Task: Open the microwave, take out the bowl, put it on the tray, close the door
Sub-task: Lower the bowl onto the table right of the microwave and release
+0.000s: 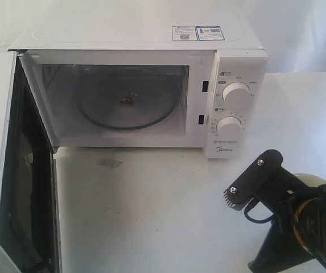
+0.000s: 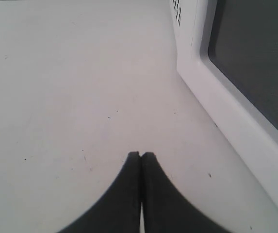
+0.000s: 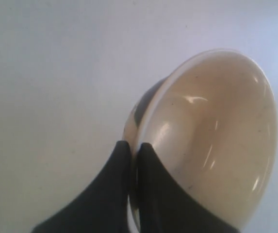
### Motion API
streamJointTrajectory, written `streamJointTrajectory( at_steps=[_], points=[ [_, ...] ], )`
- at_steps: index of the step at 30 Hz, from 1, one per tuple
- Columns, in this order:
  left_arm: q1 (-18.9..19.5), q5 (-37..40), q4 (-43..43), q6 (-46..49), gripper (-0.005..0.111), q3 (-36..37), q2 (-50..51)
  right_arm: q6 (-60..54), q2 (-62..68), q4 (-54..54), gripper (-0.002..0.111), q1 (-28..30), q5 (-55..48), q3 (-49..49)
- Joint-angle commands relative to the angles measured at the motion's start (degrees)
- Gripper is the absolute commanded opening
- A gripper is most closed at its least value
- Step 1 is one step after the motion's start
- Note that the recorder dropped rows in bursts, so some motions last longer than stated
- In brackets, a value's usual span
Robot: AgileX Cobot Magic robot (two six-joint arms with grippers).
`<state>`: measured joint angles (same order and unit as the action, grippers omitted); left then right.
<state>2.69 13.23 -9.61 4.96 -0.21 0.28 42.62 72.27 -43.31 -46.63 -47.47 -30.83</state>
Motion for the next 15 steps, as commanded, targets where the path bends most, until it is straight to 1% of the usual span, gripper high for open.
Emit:
streamJointTrajectory(
  at_steps=[1, 7, 15],
  points=[
    [0.0, 0.0, -0.5, -0.1, 0.000, 0.2, -0.3, -0.6, 0.0, -2.2, 0.000, 0.5, 2.4, 0.0],
    [0.0, 0.0, -0.5, -0.1, 0.000, 0.2, -0.3, -0.6, 0.0, -1.1, 0.000, 0.5, 2.2, 0.0],
    [0.0, 0.0, -0.5, -0.1, 0.000, 0.2, -0.3, -0.6, 0.0, -2.5, 0.000, 0.5, 3.1, 0.0]
  ],
)
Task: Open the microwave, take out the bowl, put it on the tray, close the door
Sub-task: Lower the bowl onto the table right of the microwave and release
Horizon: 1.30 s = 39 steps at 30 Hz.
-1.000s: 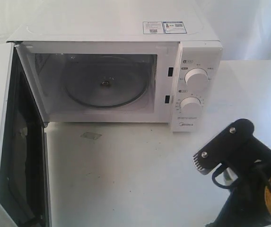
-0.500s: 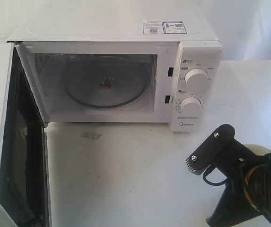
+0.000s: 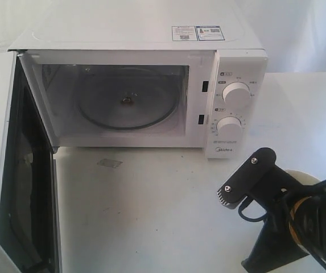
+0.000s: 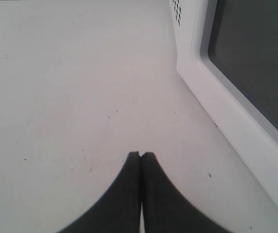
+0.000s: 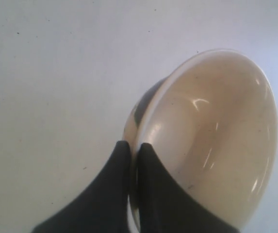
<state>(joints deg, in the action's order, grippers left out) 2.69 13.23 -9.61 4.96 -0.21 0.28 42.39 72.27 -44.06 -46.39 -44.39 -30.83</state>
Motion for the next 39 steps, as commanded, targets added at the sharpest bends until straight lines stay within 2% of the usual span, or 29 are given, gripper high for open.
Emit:
streamJointTrajectory(
  at_steps=[1, 17, 32, 35, 39],
  points=[
    [0.0, 0.0, -0.5, -0.1, 0.000, 0.2, -0.3, -0.4, 0.0, -2.0, 0.000, 0.3, 0.1, 0.0],
    [0.0, 0.0, -0.5, -0.1, 0.000, 0.2, -0.3, -0.2, 1.8, -0.4, 0.000, 0.3, 2.2, 0.3],
    [0.0, 0.0, -0.5, -0.1, 0.000, 0.2, -0.3, -0.2, 4.5, -4.6, 0.000, 0.3, 2.1, 0.3],
    [0.0, 0.0, -0.5, -0.1, 0.000, 0.2, -0.3, -0.2, 4.5, -4.6, 0.006, 0.3, 2.0, 0.3],
    [0.0, 0.0, -0.5, -0.1, 0.000, 0.2, -0.3, -0.2, 4.5, -4.4, 0.021, 0.3, 2.0, 0.3]
  ],
)
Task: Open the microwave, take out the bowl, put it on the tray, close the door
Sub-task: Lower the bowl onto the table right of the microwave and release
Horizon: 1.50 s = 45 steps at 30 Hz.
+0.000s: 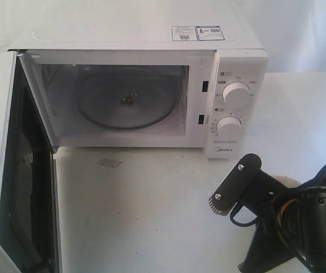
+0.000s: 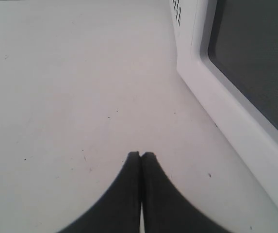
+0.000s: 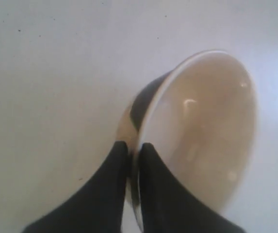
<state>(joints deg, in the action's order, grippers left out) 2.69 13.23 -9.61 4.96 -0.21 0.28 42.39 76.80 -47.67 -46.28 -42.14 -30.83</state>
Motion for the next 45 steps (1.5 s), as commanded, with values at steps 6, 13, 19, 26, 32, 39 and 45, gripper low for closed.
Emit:
streamJointTrajectory(
  at_steps=[6, 13, 19, 26, 32, 39, 45],
  points=[
    [0.0, 0.0, -0.5, -0.1, 0.000, 0.2, -0.3, -0.2, -0.1, -0.8, 0.027, 0.2, -0.6, 0.3],
    [0.0, 0.0, -0.5, -0.1, 0.000, 0.2, -0.3, -0.2, -0.1, 0.3, 0.027, 0.2, -0.6, 0.3],
    [0.0, 0.0, -0.5, -0.1, 0.000, 0.2, -0.3, -0.5, -0.4, 9.4, 0.008, 0.1, -4.5, -3.6],
    [0.0, 0.0, -0.5, -0.1, 0.000, 0.2, -0.3, -17.1, -3.6, 23.0, 0.000, 0.1, -20.5, -12.8],
    [0.0, 0.0, -0.5, -0.1, 0.000, 0.2, -0.3, -21.3, -7.6, 27.6, 0.000, 0.1, -27.8, -13.8],
    [0.0, 0.0, -0.5, -0.1, 0.000, 0.2, -0.3, -37.7, -17.1, 42.2, 0.000, 0.1, -13.7, -13.8],
    [0.0, -3.8, -0.5, -0.1, 0.000, 0.2, -0.3, -40.2, -27.2, 48.2, 0.000, 0.1, -11.9, -13.8]
  ],
)
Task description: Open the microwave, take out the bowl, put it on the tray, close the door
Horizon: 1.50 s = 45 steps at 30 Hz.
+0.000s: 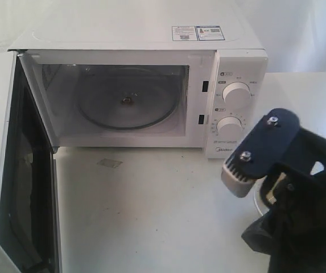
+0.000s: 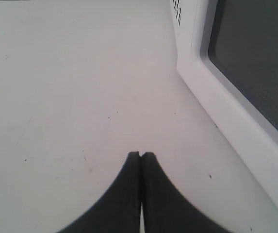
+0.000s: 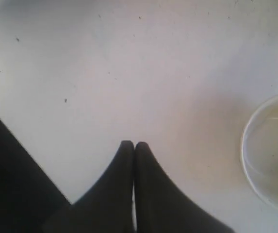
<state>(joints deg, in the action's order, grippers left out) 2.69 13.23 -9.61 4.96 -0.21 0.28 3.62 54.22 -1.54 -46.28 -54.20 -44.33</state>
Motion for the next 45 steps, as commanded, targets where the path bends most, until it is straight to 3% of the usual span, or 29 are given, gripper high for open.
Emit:
streamJointTrajectory(
  at_steps=[1, 4, 8, 10, 11, 13, 14, 15, 16, 19, 20, 25, 29, 37, 41, 43, 45],
  points=[
    [0.0, -7.8, -0.5, -0.5, 0.000, 0.2, -0.3, -1.5, -6.9, 2.6, 0.000, 0.1, -0.2, -0.3],
    [0.0, -19.1, -0.5, -8.4, 0.000, 0.2, -0.3, -3.9, -11.6, 6.0, 0.000, 0.1, -1.0, -0.2],
    [0.0, -43.1, 0.1, -34.0, 0.000, 0.2, -0.3, -7.0, -16.5, 11.8, 0.000, 0.1, 0.1, 2.5],
    [0.0, -52.5, 7.2, -38.7, 0.000, -2.3, -0.3, -7.6, -17.8, 12.5, 0.000, 0.1, 0.5, 4.0],
    [0.0, -52.4, 13.8, -38.7, 0.000, -6.3, -0.3, -7.6, -18.3, 12.5, 0.000, 0.1, 0.9, 4.5],
    [0.0, -42.2, 40.0, -46.9, 0.000, -17.5, -0.2, -7.7, -18.7, 12.6, 0.000, 0.1, 1.4, 5.2],
    [0.0, -34.1, 55.6, -59.9, 0.000, -23.7, 1.3, -7.9, -18.7, 12.6, 0.000, 0.1, 1.5, 5.5],
    [0.0, -30.1, 67.7, -68.1, 0.000, -26.3, 2.6, -7.9, -18.7, 12.6, 0.000, 0.1, 1.5, 5.7],
    [0.0, -25.6, 80.2, -82.3, 0.000, -28.8, 4.0, -7.9, -18.7, 12.6, 0.000, 0.1, 1.6, 5.7],
    [0.0, -25.7, 109.6, -114.7, 0.000, -30.2, 7.2, -8.4, -18.7, 12.6, 0.000, 0.1, 1.6, 5.7],
    [0.0, -29.1, 109.6, -119.7, 0.000, -29.8, 8.5, -8.5, -18.7, 12.6, 0.000, 0.1, 1.8, 5.7],
    [0.0, -46.8, 109.6, -112.5, 0.000, -27.7, 17.6, -9.7, -18.7, 12.4, 0.000, 0.1, 2.1, 5.7],
    [0.0, -47.7, 109.6, -104.2, 0.000, -27.2, 24.0, -9.8, -18.7, 12.3, 0.000, 0.1, 2.2, 5.7],
    [0.0, -22.4, 109.6, -94.2, 0.000, -28.0, 29.2, -11.1, -18.7, 12.3, 0.000, 0.1, 2.1, 5.7],
    [0.0, -9.1, 109.6, -74.2, 0.000, -29.2, 29.4, -11.2, -18.7, 12.0, 0.000, 0.1, 2.1, 5.7],
    [0.0, -3.2, 109.6, -69.2, 0.000, -28.8, 29.4, -11.2, -18.7, 12.0, 0.000, 0.1, 2.3, 5.7],
    [0.0, 3.4, 103.4, -57.7, 0.000, -27.5, 29.4, -11.2, -18.7, 12.0, 0.000, 0.1, 2.8, 5.7]
  ],
)
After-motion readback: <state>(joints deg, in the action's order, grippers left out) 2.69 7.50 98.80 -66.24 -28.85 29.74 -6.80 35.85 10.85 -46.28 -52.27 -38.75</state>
